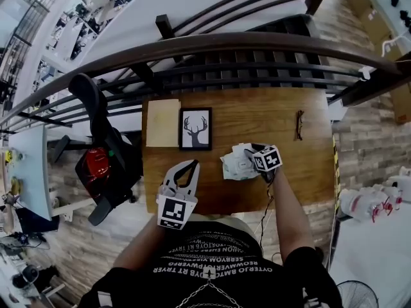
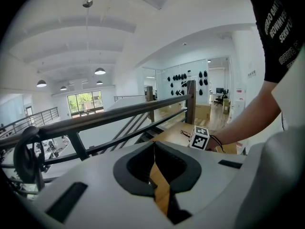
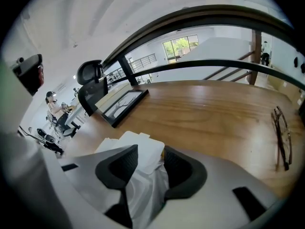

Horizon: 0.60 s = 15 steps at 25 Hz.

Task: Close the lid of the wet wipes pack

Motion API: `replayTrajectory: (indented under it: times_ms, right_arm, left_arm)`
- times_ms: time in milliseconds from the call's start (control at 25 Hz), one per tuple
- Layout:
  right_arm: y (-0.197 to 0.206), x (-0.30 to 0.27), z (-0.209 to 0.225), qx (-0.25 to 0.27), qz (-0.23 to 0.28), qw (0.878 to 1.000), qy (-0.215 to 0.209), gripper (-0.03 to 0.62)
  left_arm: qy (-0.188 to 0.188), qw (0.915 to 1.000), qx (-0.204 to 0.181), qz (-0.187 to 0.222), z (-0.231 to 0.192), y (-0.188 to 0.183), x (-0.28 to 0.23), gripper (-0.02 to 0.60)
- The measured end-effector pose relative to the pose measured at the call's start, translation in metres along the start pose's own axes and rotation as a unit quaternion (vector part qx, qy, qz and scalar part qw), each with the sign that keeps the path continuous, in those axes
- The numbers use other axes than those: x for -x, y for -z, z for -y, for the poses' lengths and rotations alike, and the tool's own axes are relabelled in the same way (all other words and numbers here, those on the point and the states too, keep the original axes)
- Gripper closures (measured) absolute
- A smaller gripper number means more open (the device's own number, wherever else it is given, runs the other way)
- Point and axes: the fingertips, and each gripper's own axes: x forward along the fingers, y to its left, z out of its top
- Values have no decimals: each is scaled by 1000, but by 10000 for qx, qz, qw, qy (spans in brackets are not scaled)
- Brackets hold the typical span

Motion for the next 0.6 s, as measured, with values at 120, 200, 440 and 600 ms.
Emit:
replayTrajectory:
  times_ms: [120,200,440,600]
  right_arm:
    - [-1,2,-1,43,56,10000,-31,421]
    - [-5,9,0,61,239,9997,75,458]
    - [-13,28,-3,-74,858,9962,132,501]
    - [-13,40,-10,-111,1054,9944,17,508]
  left_arm:
    - [41,9999,-88,-41,5,-2,0,554]
    - [62,9999,-155,-44,7,-3,0,554]
    - [74,9998,-178,-30,13,-7,0,554]
    - [120,9997,-210,46,23,-13,1,554]
